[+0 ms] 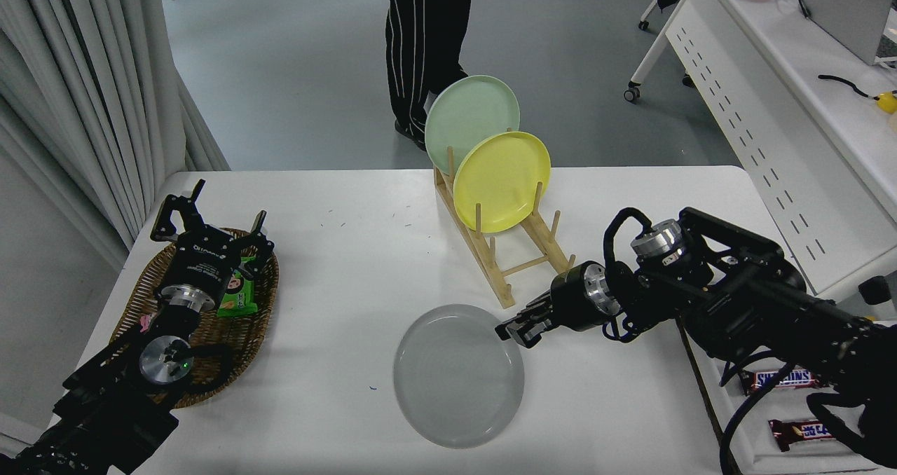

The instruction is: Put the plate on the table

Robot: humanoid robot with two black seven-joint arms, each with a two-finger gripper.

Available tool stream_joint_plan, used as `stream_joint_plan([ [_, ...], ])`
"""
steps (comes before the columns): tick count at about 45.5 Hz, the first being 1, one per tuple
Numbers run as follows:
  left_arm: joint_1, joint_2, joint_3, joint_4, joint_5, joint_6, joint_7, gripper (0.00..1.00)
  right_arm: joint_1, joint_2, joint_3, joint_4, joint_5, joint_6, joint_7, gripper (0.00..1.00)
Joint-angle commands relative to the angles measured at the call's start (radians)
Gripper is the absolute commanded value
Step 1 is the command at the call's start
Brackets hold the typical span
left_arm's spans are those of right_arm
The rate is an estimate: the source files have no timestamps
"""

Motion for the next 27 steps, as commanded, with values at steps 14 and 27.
stream_joint_plan([
  [14, 0.0, 0.0, 0.0, 0.0, 0.0, 0.0, 0.0, 1.0, -0.031, 0.153, 0.017, -0.188, -0.002, 0.015, 0.0, 0.0],
  [27, 0.0, 0.0, 0.0, -0.001, 0.0, 0.0, 0.0, 1.0, -0.031, 0.176, 0.012, -0.221, -0.018, 0.012, -0.001, 0.0],
])
